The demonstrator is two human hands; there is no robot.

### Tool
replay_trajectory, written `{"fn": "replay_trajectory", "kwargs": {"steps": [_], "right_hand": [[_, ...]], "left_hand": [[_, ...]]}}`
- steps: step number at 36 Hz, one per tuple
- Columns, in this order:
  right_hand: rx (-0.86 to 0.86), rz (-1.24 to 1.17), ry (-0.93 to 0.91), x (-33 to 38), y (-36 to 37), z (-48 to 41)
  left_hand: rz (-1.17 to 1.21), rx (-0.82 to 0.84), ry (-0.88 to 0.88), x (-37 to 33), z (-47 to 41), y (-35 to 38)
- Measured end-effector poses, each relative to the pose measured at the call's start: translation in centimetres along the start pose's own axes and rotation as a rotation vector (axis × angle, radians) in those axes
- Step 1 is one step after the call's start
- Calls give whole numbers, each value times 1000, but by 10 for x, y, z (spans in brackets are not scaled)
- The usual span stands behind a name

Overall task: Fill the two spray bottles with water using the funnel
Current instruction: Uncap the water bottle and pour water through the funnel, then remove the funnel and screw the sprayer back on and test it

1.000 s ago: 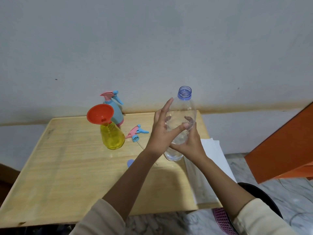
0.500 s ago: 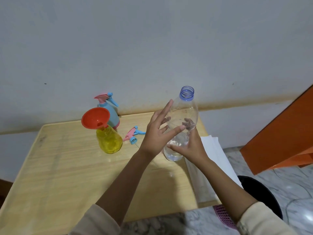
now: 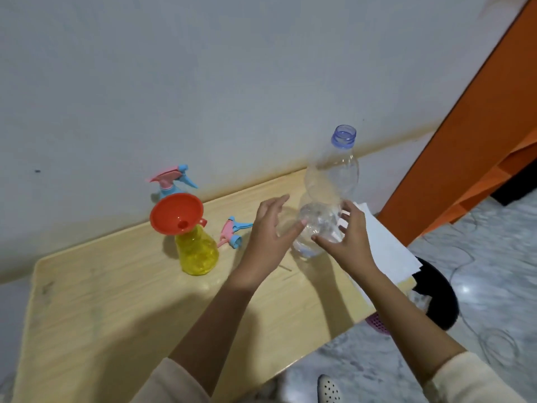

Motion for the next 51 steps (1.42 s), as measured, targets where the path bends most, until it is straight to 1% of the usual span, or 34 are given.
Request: {"fn": "replay_trajectory", "kwargs": {"steps": [3,5,7,9,11,13,16,19,21,24,27,30,39,42,46,48,51], "right_hand": [[-157,28,14,2,7,29],[-226,44,11,5,19,48],[-191,39,16,10,41,61],[-95,20,11,19,67,67],[-7,-30,-14,38,91,66],[56,-68,-64,63,109,60],[106,-114,-113,100,132,46],[157,-121,-125,128,155,31],[209,-103,-117,141,171,22],[291,-71,-93,153,192,14],[310,-45,-86,159,203,9],[324,-29,-55,158,209,7],[298,-22,-87,165,204,8],[275,-50,-96,173,196,5],[177,-119,-83,178,169,-9],[131,-125,-81,172,153,-17],[125,-53,-32,144,136,-24]], "left_hand": [[-99,-71,-61,35,27,-29],[-107,-165,-115,56,51,-53],[-133,-295,-160,74,77,-81],[-212,-403,-212,93,99,-108],[-239,-479,-274,110,114,-134],[-238,-518,-309,120,115,-154],[-205,-505,-347,129,97,-173],[-203,-464,-267,126,73,-180],[-237,-407,-245,128,58,-180],[-203,-329,-249,134,39,-177],[-133,-295,-203,129,30,-173],[-123,-271,-194,123,28,-169],[-82,-278,-131,114,27,-169],[-98,-267,-149,118,29,-170],[-147,-246,-199,133,33,-171],[-153,-230,-223,139,36,-173],[-111,-224,-228,145,41,-177]]}}
Point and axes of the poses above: each hand's wrist, its own z-axis away from the middle knuckle, its own y-axis out of the palm, x = y × z, the point moved 8 cm from there along -z, towards the middle knuckle, and after that the axes turned 3 degrees about -y, right-handed, at the moved point
